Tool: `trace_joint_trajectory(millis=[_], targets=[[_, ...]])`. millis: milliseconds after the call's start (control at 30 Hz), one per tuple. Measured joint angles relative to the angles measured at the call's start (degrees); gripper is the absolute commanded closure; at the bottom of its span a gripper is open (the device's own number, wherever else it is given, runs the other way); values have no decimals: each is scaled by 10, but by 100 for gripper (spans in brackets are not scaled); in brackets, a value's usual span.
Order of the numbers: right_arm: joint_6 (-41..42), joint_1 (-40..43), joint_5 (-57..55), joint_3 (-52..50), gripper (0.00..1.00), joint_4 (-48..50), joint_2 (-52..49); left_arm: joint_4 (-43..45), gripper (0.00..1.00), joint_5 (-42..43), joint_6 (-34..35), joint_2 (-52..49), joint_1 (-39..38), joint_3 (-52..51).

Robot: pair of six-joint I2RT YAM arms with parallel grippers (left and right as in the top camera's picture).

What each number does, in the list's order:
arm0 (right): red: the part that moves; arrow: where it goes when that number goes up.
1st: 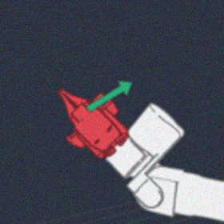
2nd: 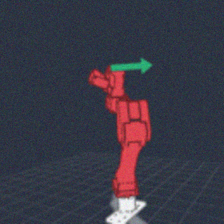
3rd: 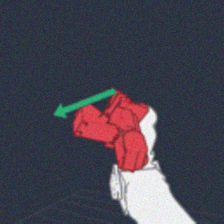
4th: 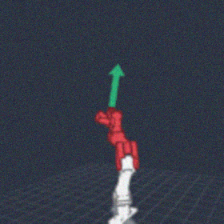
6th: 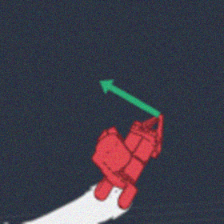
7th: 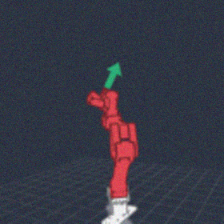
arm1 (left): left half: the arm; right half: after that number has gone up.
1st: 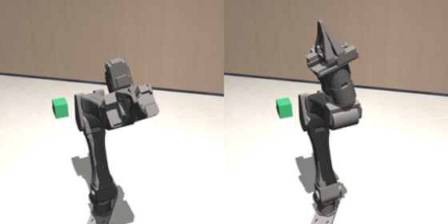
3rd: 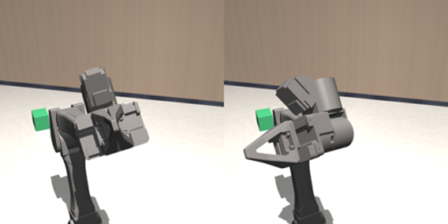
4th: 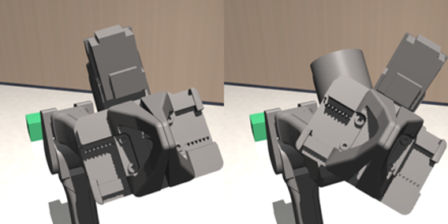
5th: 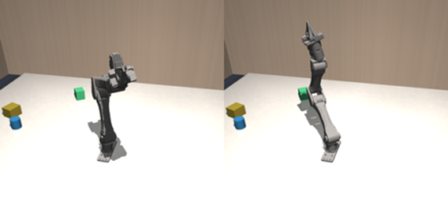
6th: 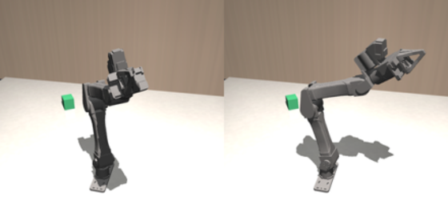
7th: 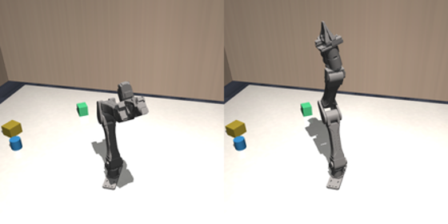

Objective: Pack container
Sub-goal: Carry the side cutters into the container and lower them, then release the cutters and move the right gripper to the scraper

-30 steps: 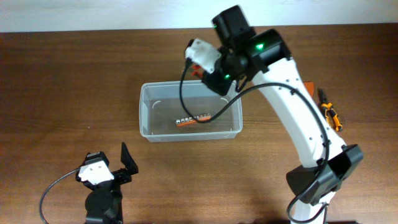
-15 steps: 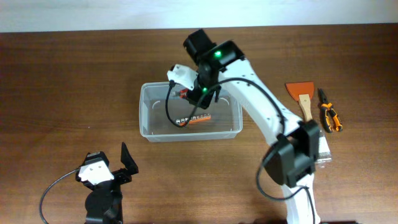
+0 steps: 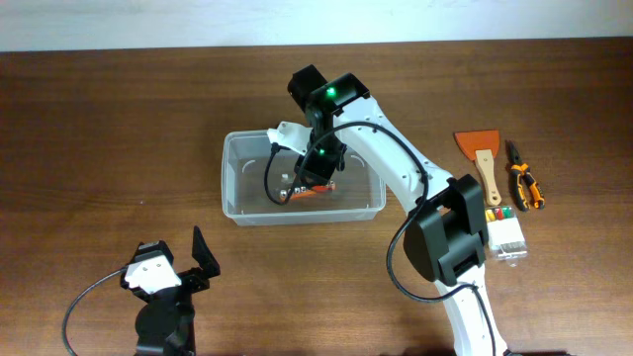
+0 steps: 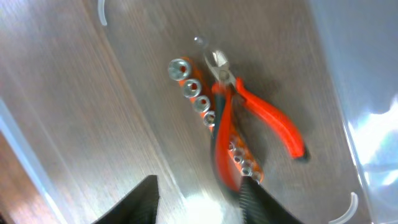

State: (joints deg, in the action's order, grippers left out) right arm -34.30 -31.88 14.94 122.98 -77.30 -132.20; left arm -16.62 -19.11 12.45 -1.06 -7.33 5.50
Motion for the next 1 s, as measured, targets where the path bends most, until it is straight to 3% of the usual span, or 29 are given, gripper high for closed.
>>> trace_joint_trajectory(millis=[167, 500, 800, 1000], targets=[[31, 1, 0, 0, 51, -5, 0, 0, 1, 0, 0, 0, 0, 0], [171, 54, -36, 43, 48, -70, 39, 0, 1, 0, 0, 0, 0, 0], [232, 234, -136, 75, 44, -158, 243, 0, 1, 0, 0, 0, 0, 0], [233, 334, -151, 71, 37, -170, 254, 0, 1, 0, 0, 0, 0, 0]])
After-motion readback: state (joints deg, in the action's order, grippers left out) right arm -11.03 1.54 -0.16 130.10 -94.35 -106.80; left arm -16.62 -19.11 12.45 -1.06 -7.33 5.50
